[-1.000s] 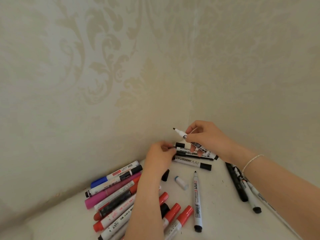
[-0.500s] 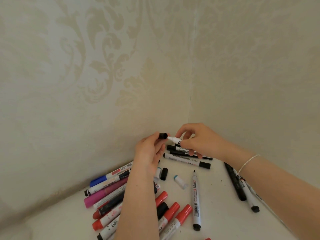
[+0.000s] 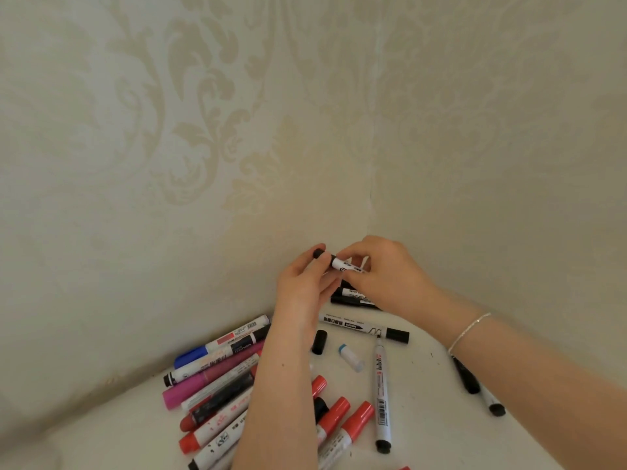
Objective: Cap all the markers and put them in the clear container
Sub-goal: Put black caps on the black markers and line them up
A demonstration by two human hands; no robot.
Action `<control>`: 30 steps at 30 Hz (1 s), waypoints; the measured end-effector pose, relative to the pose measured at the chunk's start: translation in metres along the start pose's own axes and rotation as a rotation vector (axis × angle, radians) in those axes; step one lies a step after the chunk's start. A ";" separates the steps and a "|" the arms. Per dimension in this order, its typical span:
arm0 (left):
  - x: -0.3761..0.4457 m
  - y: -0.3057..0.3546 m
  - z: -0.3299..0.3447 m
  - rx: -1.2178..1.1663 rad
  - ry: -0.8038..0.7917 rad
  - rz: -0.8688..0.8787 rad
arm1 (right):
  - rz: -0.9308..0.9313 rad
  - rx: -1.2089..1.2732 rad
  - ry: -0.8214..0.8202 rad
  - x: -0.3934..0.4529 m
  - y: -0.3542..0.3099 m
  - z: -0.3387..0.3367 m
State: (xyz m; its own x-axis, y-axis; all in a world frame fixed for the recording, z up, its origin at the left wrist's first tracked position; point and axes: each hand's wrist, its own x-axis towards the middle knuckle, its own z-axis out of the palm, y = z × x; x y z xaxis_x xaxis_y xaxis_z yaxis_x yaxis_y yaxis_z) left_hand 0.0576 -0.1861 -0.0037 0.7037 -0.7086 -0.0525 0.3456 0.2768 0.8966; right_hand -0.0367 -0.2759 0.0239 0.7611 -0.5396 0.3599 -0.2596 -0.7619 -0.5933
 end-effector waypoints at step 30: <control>0.006 -0.011 -0.018 1.632 -0.138 -0.274 | 0.332 0.242 -0.228 -0.011 0.009 0.001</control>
State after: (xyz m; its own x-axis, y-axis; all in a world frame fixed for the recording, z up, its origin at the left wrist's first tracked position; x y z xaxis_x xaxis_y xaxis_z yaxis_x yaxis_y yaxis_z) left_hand 0.0695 -0.1815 -0.0217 0.6482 -0.6912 -0.3194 -0.5924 -0.7213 0.3589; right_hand -0.0467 -0.2762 0.0140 0.7784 -0.6271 -0.0289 -0.3859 -0.4416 -0.8100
